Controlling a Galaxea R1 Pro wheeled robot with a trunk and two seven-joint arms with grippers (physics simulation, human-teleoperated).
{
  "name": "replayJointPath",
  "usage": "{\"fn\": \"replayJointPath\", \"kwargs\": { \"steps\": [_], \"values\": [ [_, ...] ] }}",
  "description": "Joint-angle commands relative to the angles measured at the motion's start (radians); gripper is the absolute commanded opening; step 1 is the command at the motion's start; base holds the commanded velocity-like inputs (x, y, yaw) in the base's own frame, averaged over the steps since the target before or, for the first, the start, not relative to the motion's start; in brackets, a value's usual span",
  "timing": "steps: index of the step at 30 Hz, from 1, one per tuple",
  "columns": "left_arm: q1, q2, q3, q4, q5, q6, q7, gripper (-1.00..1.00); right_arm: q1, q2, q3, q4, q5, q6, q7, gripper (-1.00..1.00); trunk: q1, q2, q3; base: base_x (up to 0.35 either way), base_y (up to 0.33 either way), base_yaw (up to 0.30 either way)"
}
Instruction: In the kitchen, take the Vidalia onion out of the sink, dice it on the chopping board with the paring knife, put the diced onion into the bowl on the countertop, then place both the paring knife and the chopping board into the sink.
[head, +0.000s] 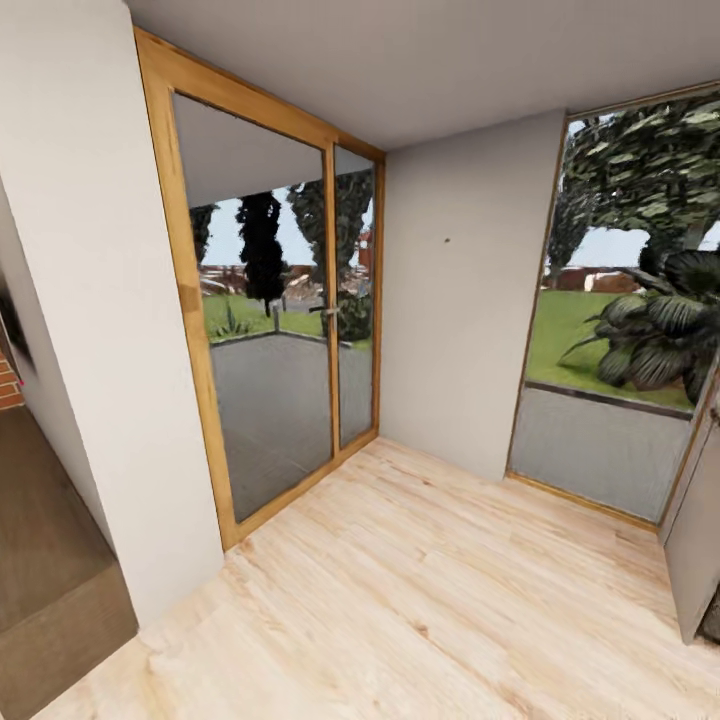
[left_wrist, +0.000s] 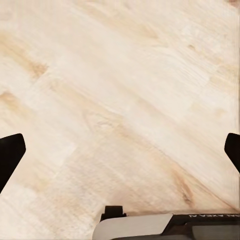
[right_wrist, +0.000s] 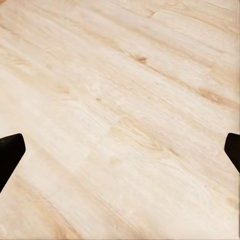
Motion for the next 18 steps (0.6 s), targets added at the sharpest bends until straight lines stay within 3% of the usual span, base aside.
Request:
{"fn": "replayJointPath", "kwargs": {
  "steps": [1,18],
  "values": [
    [0.001,0.001,-0.002,-0.001,0.003,-0.001,-0.001,1.00,0.000,0.000,0.001,-0.001,-0.002,-0.001,0.001,1.00,-0.004,0.007,0.004,0.000,0.000,-0.217],
    [0.001,0.001,-0.002,-0.001,0.002,-0.001,-0.001,1.00,0.000,0.000,0.001,-0.001,-0.002,-0.001,0.001,1.00,-0.069,0.126,0.077,0.000,0.000,-0.217]
  ]
}}
